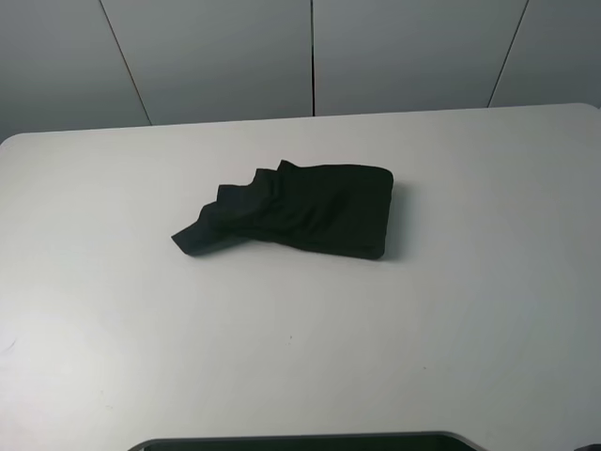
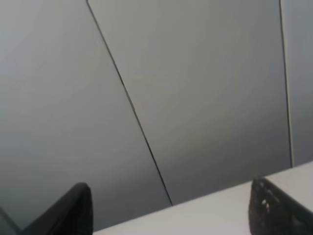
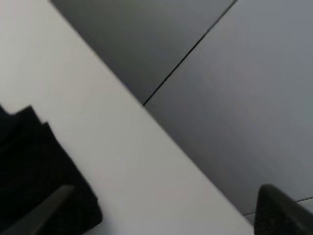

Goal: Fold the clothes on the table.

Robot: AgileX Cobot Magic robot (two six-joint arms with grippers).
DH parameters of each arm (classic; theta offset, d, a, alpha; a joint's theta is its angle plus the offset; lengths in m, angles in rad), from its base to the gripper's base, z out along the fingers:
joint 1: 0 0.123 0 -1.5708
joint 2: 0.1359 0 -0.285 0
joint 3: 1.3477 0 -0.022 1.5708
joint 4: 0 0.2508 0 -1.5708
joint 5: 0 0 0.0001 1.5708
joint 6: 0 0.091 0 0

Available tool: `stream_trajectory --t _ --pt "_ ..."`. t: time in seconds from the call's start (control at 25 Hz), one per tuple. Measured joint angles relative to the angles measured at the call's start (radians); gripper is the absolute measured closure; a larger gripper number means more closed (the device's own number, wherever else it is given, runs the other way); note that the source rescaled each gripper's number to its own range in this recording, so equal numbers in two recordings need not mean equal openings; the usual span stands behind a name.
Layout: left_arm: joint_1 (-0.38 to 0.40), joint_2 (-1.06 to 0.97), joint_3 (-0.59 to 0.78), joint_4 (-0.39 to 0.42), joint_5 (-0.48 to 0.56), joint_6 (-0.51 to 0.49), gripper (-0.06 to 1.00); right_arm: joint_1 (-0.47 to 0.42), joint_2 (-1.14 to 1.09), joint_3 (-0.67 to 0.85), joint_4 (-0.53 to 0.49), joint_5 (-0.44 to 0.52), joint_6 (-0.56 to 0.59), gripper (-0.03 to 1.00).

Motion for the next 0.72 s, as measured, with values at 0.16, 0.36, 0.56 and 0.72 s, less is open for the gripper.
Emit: stream_trajectory --t 0.16,0.36,0.56,0.72 --pt "0.0 -0.122 0.0 0.016 0.097 0.0 0.1 0.0 -0.231 -0.002 -0.095 0.09 0.006 0.16" --pt "0.0 -0.166 0.0 0.039 0.249 -0.007 0.1 0.0 -0.436 -0.002 -0.255 0.166 -0.02 0.16" --pt "0.0 -0.174 -0.031 0.051 0.361 -0.069 0.1 0.0 -0.603 0.007 -0.265 0.172 -0.056 0.17" --pt "0.0 -0.227 -0.061 0.091 0.371 -0.075 0.1 0.0 -0.754 0.007 -0.287 0.173 -0.065 0.28"
